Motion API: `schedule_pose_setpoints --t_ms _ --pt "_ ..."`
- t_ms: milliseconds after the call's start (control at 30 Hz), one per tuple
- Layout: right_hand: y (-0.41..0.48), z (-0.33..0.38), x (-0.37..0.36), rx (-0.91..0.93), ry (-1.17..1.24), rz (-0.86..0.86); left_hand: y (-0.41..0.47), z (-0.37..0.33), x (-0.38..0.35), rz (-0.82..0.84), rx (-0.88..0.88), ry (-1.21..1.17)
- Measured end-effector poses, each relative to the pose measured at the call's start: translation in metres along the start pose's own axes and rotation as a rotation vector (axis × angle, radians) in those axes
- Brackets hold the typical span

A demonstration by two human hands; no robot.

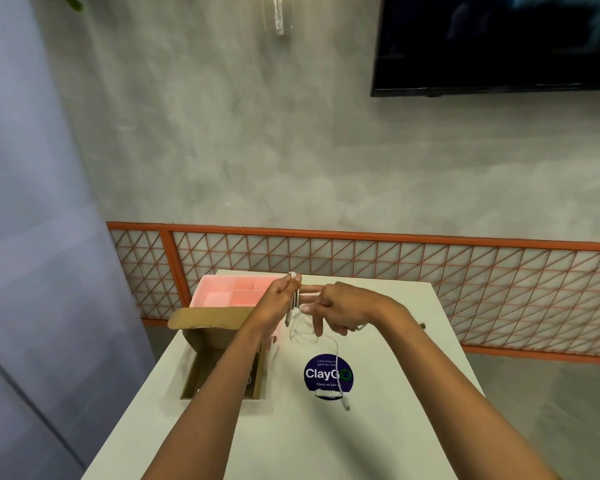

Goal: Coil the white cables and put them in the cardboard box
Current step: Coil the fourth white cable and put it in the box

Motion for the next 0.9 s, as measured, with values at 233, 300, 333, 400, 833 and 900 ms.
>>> schedule_pose_setpoints --t_ms 233,300,333,400,833,900 --pt "0.005 -0.012 0.039 0.008 0.207 -0.272 -0.008 -0.011 -0.017 0.232 0.064 0.124" --pt "0.005 -0.016 0.049 0.024 0.286 -0.36 -0.011 -0.015 -0.021 0.229 0.082 -0.043" --pt "0.004 -0.016 0.053 0.038 0.315 -0.4 -0.012 -0.018 -0.025 0.248 0.08 -0.13" --pt "0.005 -0.018 0.057 0.055 0.337 -0.492 -0.012 -0.026 -0.032 0.309 0.069 -0.274" --pt "0.023 -0.04 0.028 -0.095 0.644 -0.249 -0.021 -0.035 -0.035 0.386 0.116 -0.637" --pt "0.022 -0.039 0.022 -0.09 0.672 -0.167 -0.021 -0.033 -0.032 0.372 0.106 -0.607"
Point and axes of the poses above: each hand's wrist, its own y-axis towards the middle knuckle, its own x-axis out of the back of the hand, z = x × y, the point moved 7 cm from there along y, towards the middle knuckle, and after that the axes turned 15 degrees about -x, right-handed, at the moved point
